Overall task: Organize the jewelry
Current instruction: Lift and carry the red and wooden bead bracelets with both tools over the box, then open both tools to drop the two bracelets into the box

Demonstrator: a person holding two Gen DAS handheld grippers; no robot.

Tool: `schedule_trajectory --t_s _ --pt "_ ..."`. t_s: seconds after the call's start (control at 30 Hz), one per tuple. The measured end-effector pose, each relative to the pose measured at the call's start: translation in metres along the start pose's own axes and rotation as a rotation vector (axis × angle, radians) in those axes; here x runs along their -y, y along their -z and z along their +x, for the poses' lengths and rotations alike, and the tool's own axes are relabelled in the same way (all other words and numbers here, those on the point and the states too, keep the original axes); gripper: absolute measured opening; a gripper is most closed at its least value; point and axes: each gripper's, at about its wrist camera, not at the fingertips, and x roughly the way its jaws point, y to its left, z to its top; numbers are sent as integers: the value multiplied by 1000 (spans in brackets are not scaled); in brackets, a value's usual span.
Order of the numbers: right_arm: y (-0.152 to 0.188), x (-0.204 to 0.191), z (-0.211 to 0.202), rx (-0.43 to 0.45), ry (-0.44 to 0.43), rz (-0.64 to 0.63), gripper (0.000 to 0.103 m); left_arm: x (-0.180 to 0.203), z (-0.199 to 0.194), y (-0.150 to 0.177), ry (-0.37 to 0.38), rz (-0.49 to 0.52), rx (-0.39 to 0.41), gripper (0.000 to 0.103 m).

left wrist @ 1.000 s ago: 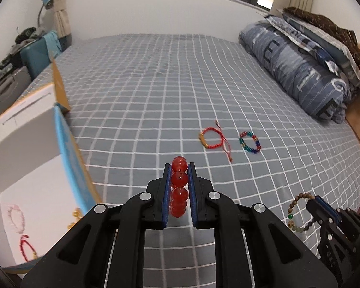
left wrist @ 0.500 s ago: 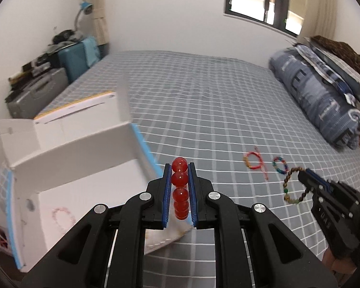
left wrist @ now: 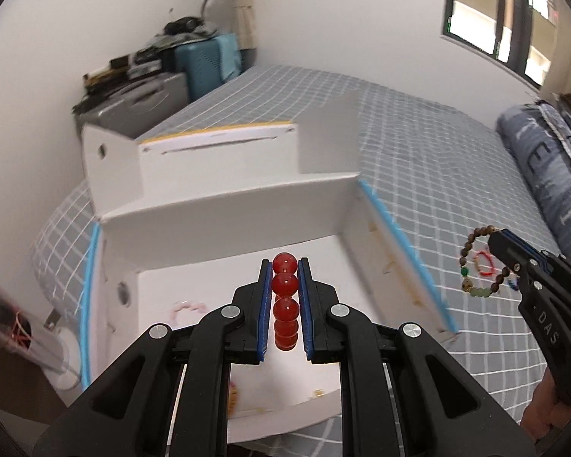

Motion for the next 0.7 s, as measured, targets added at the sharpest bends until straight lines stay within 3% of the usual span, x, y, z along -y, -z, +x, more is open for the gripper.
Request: schedule_trajectory --t_s 0.33,0.7 --pt "19 -58 62 -143 -90 -81 7 -48 30 31 -26 -72 -81 13" --pt "41 -66 95 -250 -86 -91 7 -66 55 45 -50 -109 -151 13"
